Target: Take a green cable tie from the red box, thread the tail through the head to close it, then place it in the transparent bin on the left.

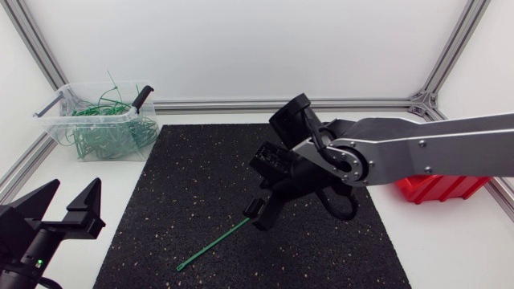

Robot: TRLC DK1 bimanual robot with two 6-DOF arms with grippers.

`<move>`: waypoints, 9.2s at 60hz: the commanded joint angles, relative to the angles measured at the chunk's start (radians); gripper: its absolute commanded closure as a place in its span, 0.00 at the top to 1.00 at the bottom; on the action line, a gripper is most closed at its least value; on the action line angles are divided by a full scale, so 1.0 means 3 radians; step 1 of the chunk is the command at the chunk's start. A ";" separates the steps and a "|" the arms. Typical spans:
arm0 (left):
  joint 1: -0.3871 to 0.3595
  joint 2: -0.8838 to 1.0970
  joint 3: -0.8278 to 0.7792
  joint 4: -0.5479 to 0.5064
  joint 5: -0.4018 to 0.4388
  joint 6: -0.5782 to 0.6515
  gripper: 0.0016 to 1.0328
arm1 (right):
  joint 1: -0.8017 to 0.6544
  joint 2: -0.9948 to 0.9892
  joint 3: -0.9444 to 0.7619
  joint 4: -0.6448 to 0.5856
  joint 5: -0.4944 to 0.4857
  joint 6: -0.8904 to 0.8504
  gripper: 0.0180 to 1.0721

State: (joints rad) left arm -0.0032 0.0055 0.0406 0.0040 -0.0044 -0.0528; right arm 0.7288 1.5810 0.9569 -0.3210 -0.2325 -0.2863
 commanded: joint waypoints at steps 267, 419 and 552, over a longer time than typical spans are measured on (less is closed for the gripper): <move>-0.1467 0.2170 0.2866 -0.1624 0.0649 -0.0555 0.91 | 0.1007 -0.2146 -0.0127 0.0324 0.2785 -0.0237 0.06; -0.2546 0.3382 0.2508 0.0810 0.0071 -0.1895 0.35 | 0.1206 -0.1563 -0.0091 0.0600 0.2462 0.0499 0.06; -0.1820 0.3218 0.2656 0.0043 0.1855 -0.0887 0.04 | -0.0532 -0.1635 -0.0055 0.0165 -0.1081 0.0208 0.49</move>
State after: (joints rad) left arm -0.5800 0.9623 0.8013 0.0250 0.5056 -0.3588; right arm 0.6174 1.0657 0.9112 -0.2481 -0.4755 -0.1879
